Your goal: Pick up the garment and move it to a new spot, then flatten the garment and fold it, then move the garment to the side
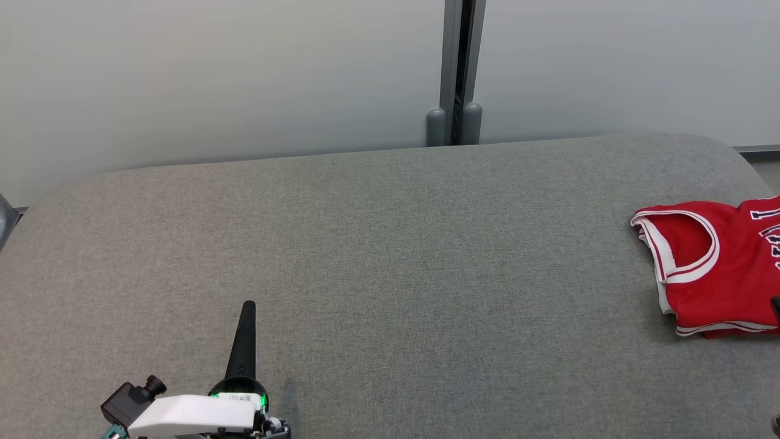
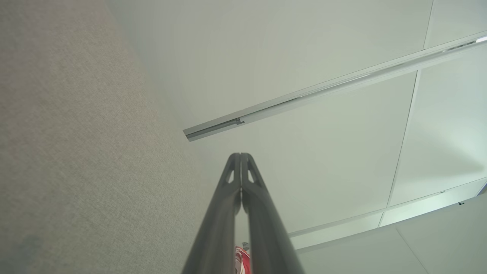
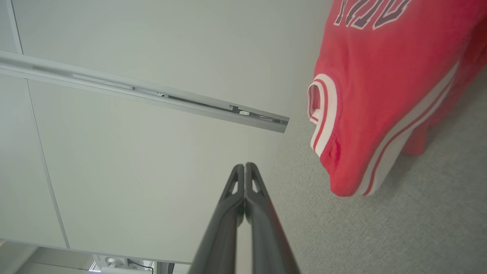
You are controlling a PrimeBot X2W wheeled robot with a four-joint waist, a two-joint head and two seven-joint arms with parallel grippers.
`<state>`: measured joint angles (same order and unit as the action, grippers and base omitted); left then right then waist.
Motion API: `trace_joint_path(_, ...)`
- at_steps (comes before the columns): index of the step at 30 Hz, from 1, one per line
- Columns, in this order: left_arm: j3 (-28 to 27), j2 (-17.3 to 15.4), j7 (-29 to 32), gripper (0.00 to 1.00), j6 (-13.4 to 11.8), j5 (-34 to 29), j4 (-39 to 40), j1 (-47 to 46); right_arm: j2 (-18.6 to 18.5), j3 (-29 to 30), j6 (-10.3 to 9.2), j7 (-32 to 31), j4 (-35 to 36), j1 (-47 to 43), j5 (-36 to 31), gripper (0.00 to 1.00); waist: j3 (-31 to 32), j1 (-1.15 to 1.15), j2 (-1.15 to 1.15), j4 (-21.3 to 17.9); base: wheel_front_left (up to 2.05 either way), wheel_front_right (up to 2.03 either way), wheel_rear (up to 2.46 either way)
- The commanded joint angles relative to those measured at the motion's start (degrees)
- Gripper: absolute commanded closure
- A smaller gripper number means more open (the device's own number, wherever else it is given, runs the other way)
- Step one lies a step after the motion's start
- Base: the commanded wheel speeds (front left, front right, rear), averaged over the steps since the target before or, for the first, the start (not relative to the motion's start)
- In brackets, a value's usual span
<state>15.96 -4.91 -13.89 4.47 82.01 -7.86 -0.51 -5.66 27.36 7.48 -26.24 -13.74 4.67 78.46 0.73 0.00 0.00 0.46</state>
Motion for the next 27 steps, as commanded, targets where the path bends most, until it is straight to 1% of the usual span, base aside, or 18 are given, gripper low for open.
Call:
trace_joint_path(1,0.1,0.0,-0.2,1.0,0.5,1.3,0.0,-1.5,-0.6,0.7,0.02,-0.7,-0.2,1.1,1.4,1.0,0.0,0.0,0.0,0.0,0.0,0.0,0.0)
trace_joint_path(27,0.9,1.8,-1.1,1.0,2.9,10.7,-1.9,-3.1,-0.6,5.0,0.02,-5.1,-3.7,3.5,11.3,1.0,-0.8,0.0,0.0,-0.4,0.0,0.0,0.0)
